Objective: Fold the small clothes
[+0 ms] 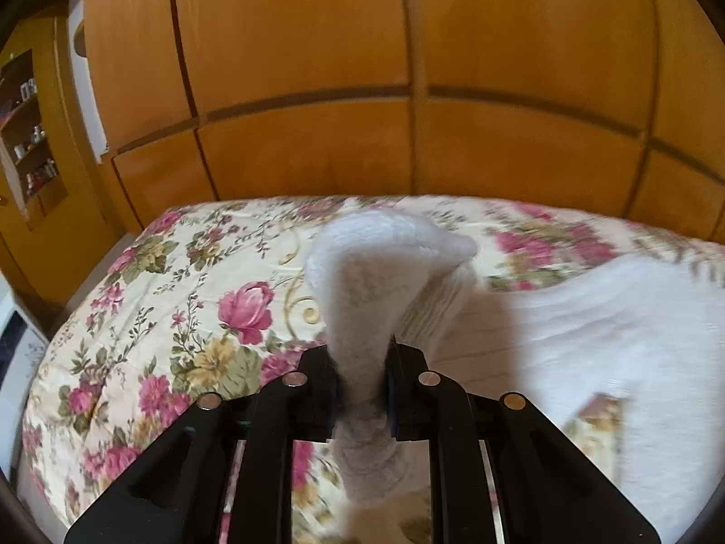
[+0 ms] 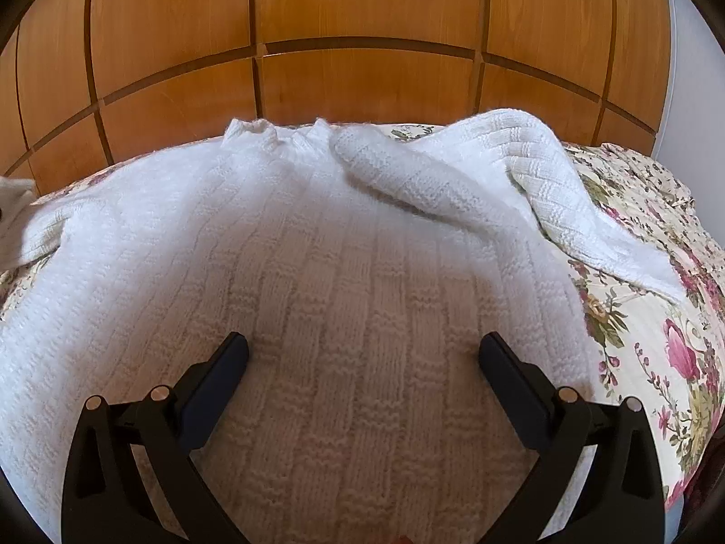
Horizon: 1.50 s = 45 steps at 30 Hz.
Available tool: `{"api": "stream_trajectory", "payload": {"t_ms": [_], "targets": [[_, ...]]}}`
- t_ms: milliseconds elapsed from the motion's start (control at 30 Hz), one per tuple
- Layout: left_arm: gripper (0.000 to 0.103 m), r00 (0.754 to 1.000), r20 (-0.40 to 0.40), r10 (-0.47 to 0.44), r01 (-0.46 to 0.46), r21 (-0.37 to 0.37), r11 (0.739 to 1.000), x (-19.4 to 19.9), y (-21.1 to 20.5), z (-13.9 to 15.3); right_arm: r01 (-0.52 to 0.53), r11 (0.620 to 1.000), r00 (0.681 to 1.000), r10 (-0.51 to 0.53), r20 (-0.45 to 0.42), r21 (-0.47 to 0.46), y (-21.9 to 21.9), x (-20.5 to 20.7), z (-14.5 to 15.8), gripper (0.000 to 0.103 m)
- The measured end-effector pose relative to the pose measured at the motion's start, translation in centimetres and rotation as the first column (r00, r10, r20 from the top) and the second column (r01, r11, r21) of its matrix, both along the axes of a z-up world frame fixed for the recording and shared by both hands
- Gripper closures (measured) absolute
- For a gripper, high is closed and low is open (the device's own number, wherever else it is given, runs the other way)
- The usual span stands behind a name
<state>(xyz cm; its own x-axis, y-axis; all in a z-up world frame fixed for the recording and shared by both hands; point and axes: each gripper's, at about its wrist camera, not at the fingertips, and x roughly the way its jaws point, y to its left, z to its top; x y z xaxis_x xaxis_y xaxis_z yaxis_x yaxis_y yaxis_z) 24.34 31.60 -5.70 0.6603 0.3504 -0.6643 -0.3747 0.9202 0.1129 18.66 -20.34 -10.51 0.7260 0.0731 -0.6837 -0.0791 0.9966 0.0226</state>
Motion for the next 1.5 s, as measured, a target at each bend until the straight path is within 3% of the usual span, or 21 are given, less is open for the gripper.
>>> {"api": "stream_trajectory", "payload": {"t_ms": [100,133,300,333,400,433,467,533,600,700,767,833,867,1000,1133,1200,1267,1333,1400,1433,1500], "targets": [[0.064,0.993,-0.033,0.113,-0.11,0.076,0.991,0.8,1.9,-1.2,-0.006,1.0,1.0,0.006,-0.004,0.021,-0.3,0.1,-0.1,0.002],[0.058,0.981,-0.047,0.188,-0.183,0.096,0.979,0.8,3.3,-1.8,-0.007,1.0,1.0,0.007,-0.006,0.025,-0.4,0.2,-0.1,0.002],[0.056,0.923,-0.069,0.378,-0.38,-0.019,0.925,-1.9,8.2,-3.2,-0.006,1.0,1.0,0.006,-0.001,0.022,-0.3,0.3,-0.1,0.002],[0.057,0.929,-0.045,0.366,-0.369,-0.076,0.926,-2.8,8.3,-3.2,-0.006,1.0,1.0,0.006,0.0,0.023,-0.3,0.3,-0.1,0.002],[0.056,0.948,0.019,0.317,-0.313,-0.114,0.943,-3.9,7.0,-2.7,-0.005,1.0,1.0,0.005,0.001,0.021,-0.3,0.3,0.0,0.002],[0.047,0.962,0.055,0.267,-0.259,-0.112,0.959,-4.3,5.6,-2.2,-0.005,1.0,1.0,0.005,0.002,0.018,-0.3,0.3,0.0,0.002],[0.027,0.976,0.089,0.197,-0.188,-0.103,0.977,-4.5,3.9,-1.8,-0.004,1.0,1.0,0.004,0.003,0.016,-0.3,0.2,0.0,0.002],[0.019,0.991,0.108,0.073,-0.071,-0.028,0.997,-3.9,0.4,-1.5,-0.004,1.0,1.0,0.004,0.004,0.015,-0.2,0.2,0.0,0.002],[0.019,0.999,0.045,-0.021,0.017,0.082,0.997,-2.3,-3.1,-2.3,-0.005,1.0,1.0,0.005,0.004,0.018,-0.3,0.2,0.0,0.002],[0.028,0.997,-0.067,-0.029,0.041,0.182,0.983,0.3,-4.9,-4.2,-0.006,1.0,1.0,0.006,0.004,0.019,-0.3,0.2,0.0,0.002],[0.045,0.99,-0.137,0.042,-0.019,0.162,0.987,1.9,-3.3,-5.6,-0.006,1.0,1.0,0.006,0.004,0.022,-0.3,0.2,0.0,0.002],[0.049,0.982,-0.127,0.142,-0.129,0.106,0.986,1.8,-0.4,-5.7,-0.006,1.0,1.0,0.006,0.006,0.024,-0.4,0.1,0.0,0.002],[0.049,0.975,-0.111,0.192,-0.183,0.081,0.98,1.2,0.9,-5.4,-0.006,1.0,1.0,0.006,0.006,0.024,-0.3,0.1,0.0,0.002],[0.051,0.911,-0.057,0.409,-0.409,0.005,0.912,-2.2,6.6,-4.5,-0.007,1.0,1.0,0.007,0.01,0.03,-0.4,0.0,0.0,0.002],[0.05,0.827,-0.048,0.56,-0.562,-0.038,0.827,-5.8,9.7,-4.8,-0.007,0.999,1.0,0.006,0.012,0.031,-0.3,0.0,0.1,0.002],[0.05,0.797,-0.028,0.603,-0.603,-0.083,0.793,-7.5,9.9,-4.6,-0.006,1.0,1.0,0.006,0.011,0.03,-0.3,0.0,0.1,0.002],[0.05,0.805,0.035,0.593,-0.586,-0.109,0.803,-8.6,8.7,-3.8,-0.006,1.0,1.0,0.006,0.012,0.03,-0.3,0.0,0.0,0.002],[0.05,0.846,0.101,0.524,-0.516,-0.093,0.851,-8.6,5.8,-2.8,-0.006,1.0,1.0,0.006,0.011,0.03,-0.3,0.0,0.0,0.002],[0.037,0.901,0.153,0.406,-0.398,-0.083,0.914,-8.1,1.3,-1.7,-0.006,1.0,1.0,0.005,0.011,0.029,-0.3,0.0,0.0,0.002],[0.024,0.922,0.166,0.35,-0.338,-0.095,0.936,-7.8,-1.2,-1.6,-0.005,1.0,1.0,0.005,0.011,0.027,-0.3,0.1,0.0,0.002],[0.021,0.952,0.178,0.25,-0.229,-0.133,0.964,-7.1,-5.0,-1.2,-0.002,1.0,1.0,0.002,0.007,0.021,-0.3,0.2,0.0,0.002]]}}
